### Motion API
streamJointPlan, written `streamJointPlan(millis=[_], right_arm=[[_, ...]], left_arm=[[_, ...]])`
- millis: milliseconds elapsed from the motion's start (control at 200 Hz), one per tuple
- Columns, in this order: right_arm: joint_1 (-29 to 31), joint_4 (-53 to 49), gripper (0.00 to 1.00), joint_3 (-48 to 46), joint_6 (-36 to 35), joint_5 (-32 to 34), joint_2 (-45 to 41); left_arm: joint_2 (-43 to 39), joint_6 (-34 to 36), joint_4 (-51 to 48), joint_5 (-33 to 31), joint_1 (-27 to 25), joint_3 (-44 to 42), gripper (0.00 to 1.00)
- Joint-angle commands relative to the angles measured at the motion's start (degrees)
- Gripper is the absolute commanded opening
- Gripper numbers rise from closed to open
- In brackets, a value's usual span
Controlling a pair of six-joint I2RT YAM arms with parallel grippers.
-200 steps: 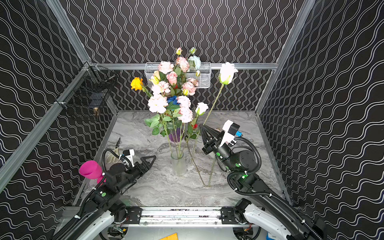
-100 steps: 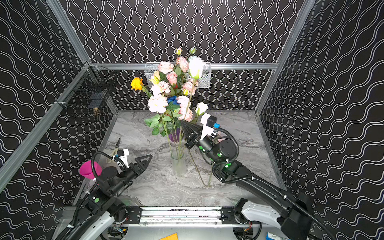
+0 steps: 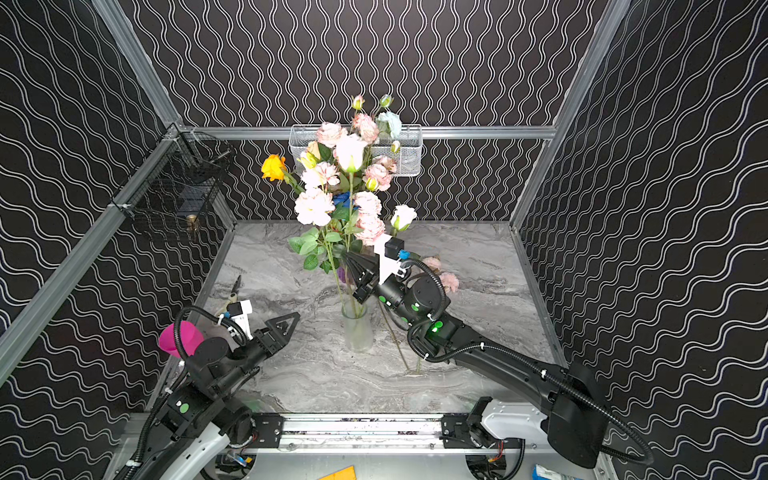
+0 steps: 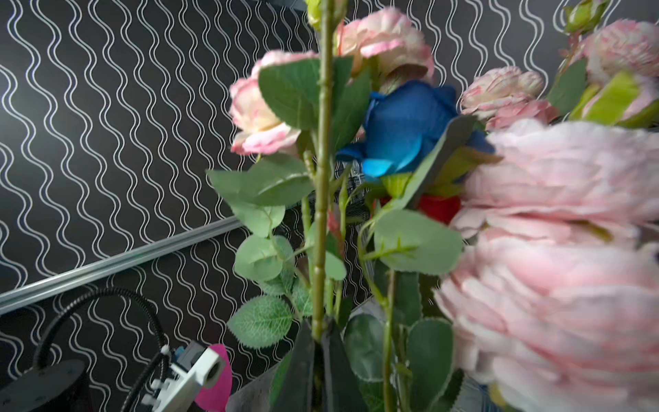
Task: Arrange the flowers into the vase
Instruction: 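Carry the white rose over and lower its stem into the clear cup, then open the right gripper and draw it back from the cup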
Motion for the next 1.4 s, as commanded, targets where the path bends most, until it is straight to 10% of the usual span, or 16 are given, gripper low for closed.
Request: streamJointPlan(millis=[0, 265, 986, 1396], right_arm=[[0.6, -1.5, 0.00, -0.9, -1.4, 1.4, 0.2], [4.7, -4.0, 0.30, -3.1, -3.2, 8.3, -1.7], [12.1, -19.2, 0.45, 1.1, -9.5, 22.1, -8.5], [12.1, -50.0, 0.68, 13.0, -2.1, 26.1, -9.5]], left_arm=[[1.0, 3.1, 0.1, 0.5, 0.1, 1.5, 0.99], [3.0, 4.4, 1.3, 0.6, 0.1, 1.5, 0.98], [8.6, 2.6, 8.4, 2.1, 0.1, -1.0, 0.99], [6.4, 4.6, 4.3, 0.0, 0.1, 0.9, 0.99]])
